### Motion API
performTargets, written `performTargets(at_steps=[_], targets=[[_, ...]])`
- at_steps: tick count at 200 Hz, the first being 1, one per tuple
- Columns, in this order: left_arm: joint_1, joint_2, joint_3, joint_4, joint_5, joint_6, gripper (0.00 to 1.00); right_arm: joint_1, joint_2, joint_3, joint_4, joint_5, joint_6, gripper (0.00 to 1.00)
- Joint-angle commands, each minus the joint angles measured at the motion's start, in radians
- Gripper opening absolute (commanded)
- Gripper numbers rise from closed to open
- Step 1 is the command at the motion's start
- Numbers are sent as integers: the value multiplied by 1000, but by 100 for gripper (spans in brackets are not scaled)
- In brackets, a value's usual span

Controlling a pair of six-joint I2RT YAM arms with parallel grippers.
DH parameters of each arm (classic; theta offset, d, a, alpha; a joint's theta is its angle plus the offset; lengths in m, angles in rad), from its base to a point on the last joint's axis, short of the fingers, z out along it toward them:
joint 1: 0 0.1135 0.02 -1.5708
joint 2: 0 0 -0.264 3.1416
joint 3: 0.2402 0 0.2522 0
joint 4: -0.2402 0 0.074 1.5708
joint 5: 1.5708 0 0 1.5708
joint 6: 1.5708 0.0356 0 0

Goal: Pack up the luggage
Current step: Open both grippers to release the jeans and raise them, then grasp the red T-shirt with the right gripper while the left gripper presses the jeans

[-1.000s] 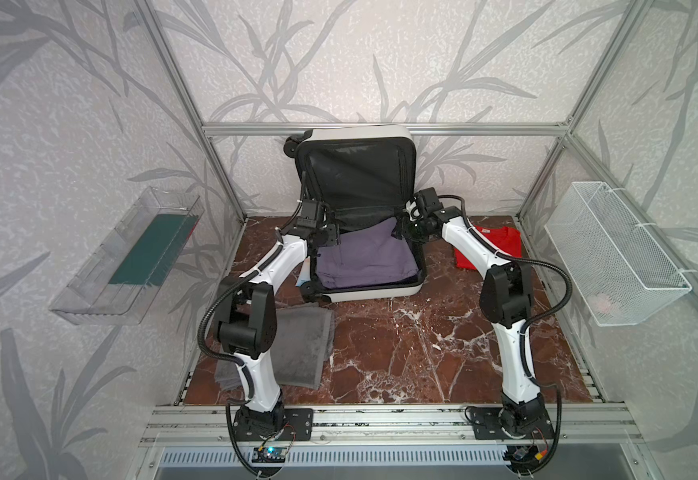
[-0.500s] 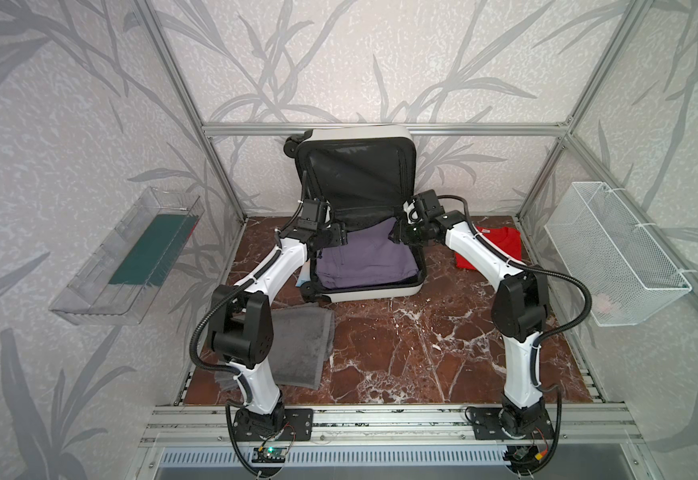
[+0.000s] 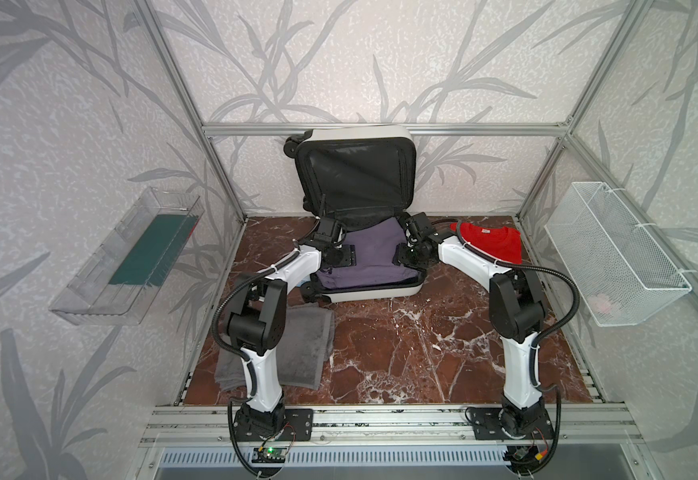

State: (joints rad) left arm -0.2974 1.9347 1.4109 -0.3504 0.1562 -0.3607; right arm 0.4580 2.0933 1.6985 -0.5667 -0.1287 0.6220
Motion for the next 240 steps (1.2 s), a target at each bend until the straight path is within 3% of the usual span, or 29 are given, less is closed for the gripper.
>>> performTargets(at_steps=[1,52,85,144,193,240], targets=[[0,19,24,-27,-16,-11,76,-10,-46,-5,-60,45,38,60],[1,59,26,-29,-18,-1,76,-52,-144,21,-69,-40,21,60],[-3,36,77,-45,21,-1,76,-135,-251,6,-74,-108,-25,60],[-45,-94,185,-66,109,-63,77,-397,-458,-279,37,-101,-5,60],[-137,-243,57,9,147,-152,78,-444,-309,-244,22,18,-50,60],[-159,-440,-203,139,158,-247,79,-446,-14,62,-114,116,-84,60]])
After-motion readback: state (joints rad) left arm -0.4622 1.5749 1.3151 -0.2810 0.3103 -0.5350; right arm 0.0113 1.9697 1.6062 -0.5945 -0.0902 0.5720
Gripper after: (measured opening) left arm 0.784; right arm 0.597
